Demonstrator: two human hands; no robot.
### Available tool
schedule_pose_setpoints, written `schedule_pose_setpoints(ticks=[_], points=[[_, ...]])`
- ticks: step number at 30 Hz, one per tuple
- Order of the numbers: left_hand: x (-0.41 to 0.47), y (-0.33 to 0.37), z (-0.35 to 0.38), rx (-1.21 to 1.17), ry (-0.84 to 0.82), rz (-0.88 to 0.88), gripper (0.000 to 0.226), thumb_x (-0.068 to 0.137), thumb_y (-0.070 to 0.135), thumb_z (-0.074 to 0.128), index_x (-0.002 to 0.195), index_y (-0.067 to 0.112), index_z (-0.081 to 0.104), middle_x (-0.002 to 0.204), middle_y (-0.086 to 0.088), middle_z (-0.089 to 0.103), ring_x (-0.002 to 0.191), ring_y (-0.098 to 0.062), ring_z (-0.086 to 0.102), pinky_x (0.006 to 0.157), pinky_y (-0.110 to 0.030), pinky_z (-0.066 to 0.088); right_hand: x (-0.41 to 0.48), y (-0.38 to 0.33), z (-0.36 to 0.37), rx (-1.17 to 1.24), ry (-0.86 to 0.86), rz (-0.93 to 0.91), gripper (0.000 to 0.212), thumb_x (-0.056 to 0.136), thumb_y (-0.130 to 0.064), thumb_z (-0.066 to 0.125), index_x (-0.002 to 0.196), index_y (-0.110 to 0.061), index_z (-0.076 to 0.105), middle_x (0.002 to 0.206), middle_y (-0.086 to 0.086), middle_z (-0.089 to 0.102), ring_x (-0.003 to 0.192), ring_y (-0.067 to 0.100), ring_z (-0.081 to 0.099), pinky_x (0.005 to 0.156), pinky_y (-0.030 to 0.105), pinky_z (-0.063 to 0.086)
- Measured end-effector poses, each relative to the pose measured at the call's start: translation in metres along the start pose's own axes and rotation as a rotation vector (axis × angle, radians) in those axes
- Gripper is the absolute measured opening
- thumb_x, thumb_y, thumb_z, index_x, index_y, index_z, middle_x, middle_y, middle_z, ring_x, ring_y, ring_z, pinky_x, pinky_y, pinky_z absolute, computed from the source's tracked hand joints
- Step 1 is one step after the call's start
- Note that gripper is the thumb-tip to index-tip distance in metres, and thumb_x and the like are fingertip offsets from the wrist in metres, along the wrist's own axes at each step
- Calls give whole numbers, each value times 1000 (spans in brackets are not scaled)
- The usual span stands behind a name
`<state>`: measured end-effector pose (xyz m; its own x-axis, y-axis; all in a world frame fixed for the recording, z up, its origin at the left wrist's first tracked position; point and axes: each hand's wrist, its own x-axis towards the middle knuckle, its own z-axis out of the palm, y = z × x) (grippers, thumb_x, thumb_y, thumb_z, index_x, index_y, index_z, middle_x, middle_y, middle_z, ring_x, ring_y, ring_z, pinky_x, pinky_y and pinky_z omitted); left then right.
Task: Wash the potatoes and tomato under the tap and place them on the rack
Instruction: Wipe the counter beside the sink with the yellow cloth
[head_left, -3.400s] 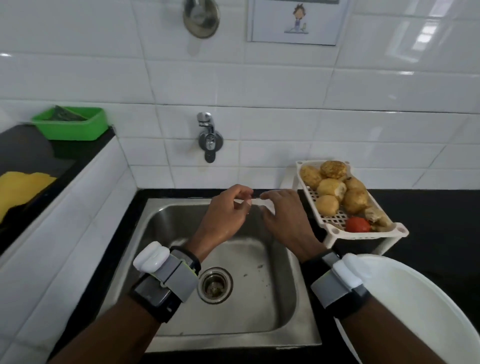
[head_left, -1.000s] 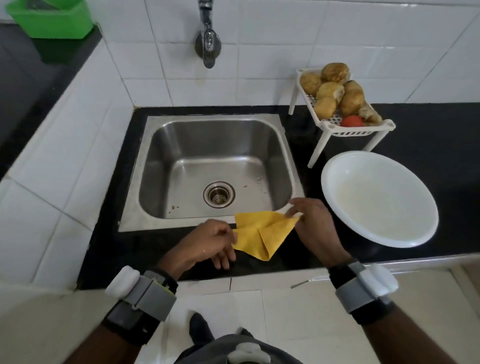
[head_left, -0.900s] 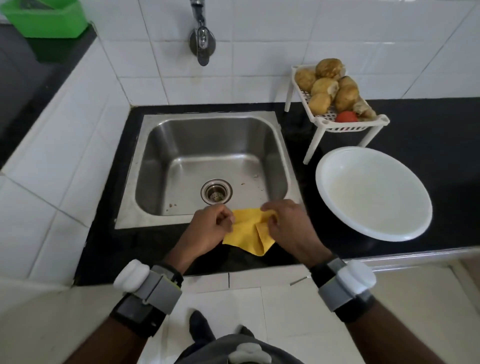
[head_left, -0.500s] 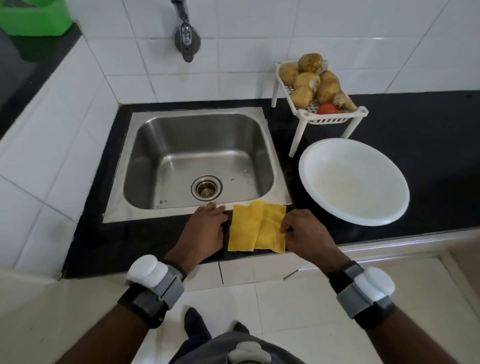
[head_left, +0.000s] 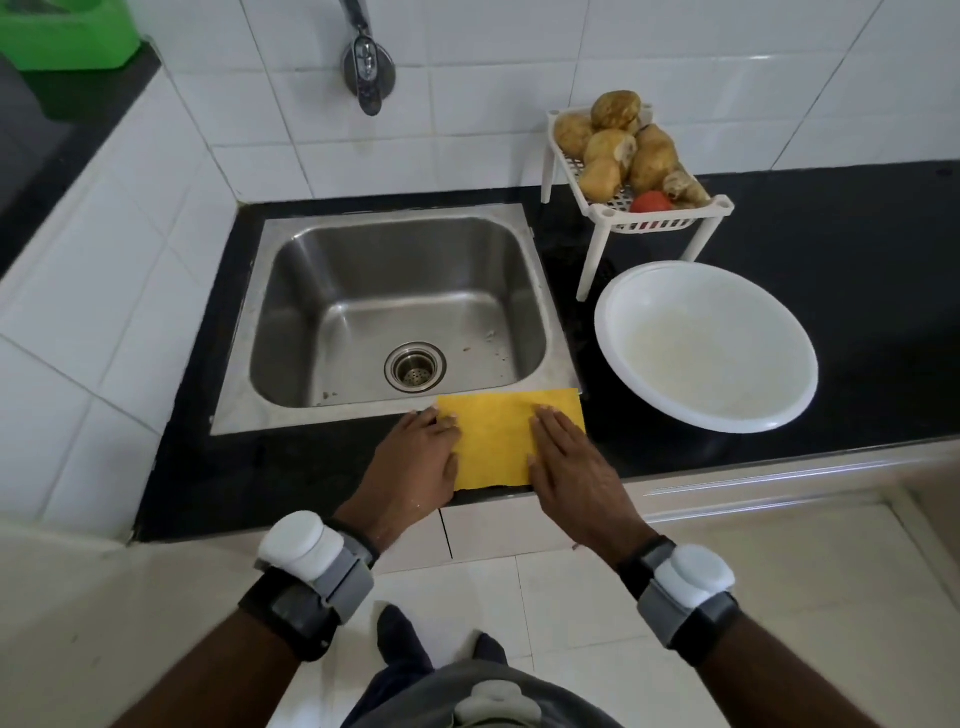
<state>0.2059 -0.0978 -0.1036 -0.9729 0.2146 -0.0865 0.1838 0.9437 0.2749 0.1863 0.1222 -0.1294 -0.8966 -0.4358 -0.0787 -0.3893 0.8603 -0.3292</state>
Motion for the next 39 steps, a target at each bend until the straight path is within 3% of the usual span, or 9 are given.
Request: schedule_pose_setpoints(ticks=[2, 5, 8, 11, 17, 23, 29, 33, 39], points=[[3, 11, -6, -79, -8, 6, 28, 97, 21, 48, 113, 7, 66, 123, -10, 64, 128, -26, 49, 104, -33, 38, 4, 0, -10, -11, 4, 44, 56, 92, -28, 35, 135, 4, 52, 146, 19, 46, 136, 33, 44, 116, 45, 32], [8, 23, -12, -155, 42, -29, 32, 98, 23, 48, 124, 11, 62, 123, -10, 64, 121, -26, 54, 99, -34, 43, 20, -15, -16, -27, 26, 120, 56, 94, -24, 38, 139, 8, 40, 152, 27, 32, 142, 38, 30, 121, 44, 19], [16, 28, -17, -199, 110, -77, 36, 98, 22, 49, 132, 15, 56, 130, -6, 61, 120, -23, 55, 99, -34, 43, 33, -43, -1, 8, -18, 248, 80, 98, -54, 15, 150, 7, 18, 157, 31, 10, 148, 40, 6, 122, 47, 1], [24, 31, -21, -221, 117, -95, 39, 98, 20, 47, 137, 16, 52, 134, -5, 58, 124, -21, 51, 102, -32, 40, 30, -48, 22, -43, 44, 213, 103, 88, -69, -13, 150, 6, 21, 156, 33, 10, 148, 44, 4, 120, 54, 1], [24, 30, -16, -303, 152, -83, 38, 98, 19, 49, 136, 16, 52, 133, -3, 59, 123, -19, 51, 102, -27, 39, 20, 9, 11, -115, 68, 206, 96, 85, -74, 4, 155, -9, 7, 163, 15, -1, 150, 29, -9, 121, 46, -9], [3, 14, -18, -345, 206, -166, 39, 98, 21, 51, 137, 16, 51, 131, -3, 60, 122, -17, 53, 100, -20, 35, 34, -5, 11, -121, 38, 359, 109, 76, -82, -1, 155, -6, 1, 160, 25, -8, 147, 42, -15, 117, 57, -12], [-18, -10, -28, -359, 257, -272, 39, 96, 15, 52, 135, 14, 53, 130, -6, 61, 121, -21, 55, 102, -29, 39, 53, -91, 44, -158, 23, 130, 96, 86, -69, 6, 153, -1, 13, 157, 32, 2, 144, 52, -9, 115, 65, -6], [-22, -13, -26, -327, 270, -273, 41, 96, 11, 50, 137, 12, 52, 134, -7, 59, 124, -22, 53, 105, -26, 34, 57, -125, 64, -214, -37, -90, 88, 89, -62, 36, 152, -3, 21, 157, 30, 10, 145, 52, -1, 115, 65, 3], [-18, -6, -14, -402, 273, -256, 40, 95, 12, 54, 134, 13, 53, 130, -7, 61, 120, -22, 56, 104, -33, 43, 37, -61, 37, -143, -24, -77, 93, 84, -75, 10, 155, -15, 17, 162, 16, 0, 149, 36, -10, 119, 52, -9]])
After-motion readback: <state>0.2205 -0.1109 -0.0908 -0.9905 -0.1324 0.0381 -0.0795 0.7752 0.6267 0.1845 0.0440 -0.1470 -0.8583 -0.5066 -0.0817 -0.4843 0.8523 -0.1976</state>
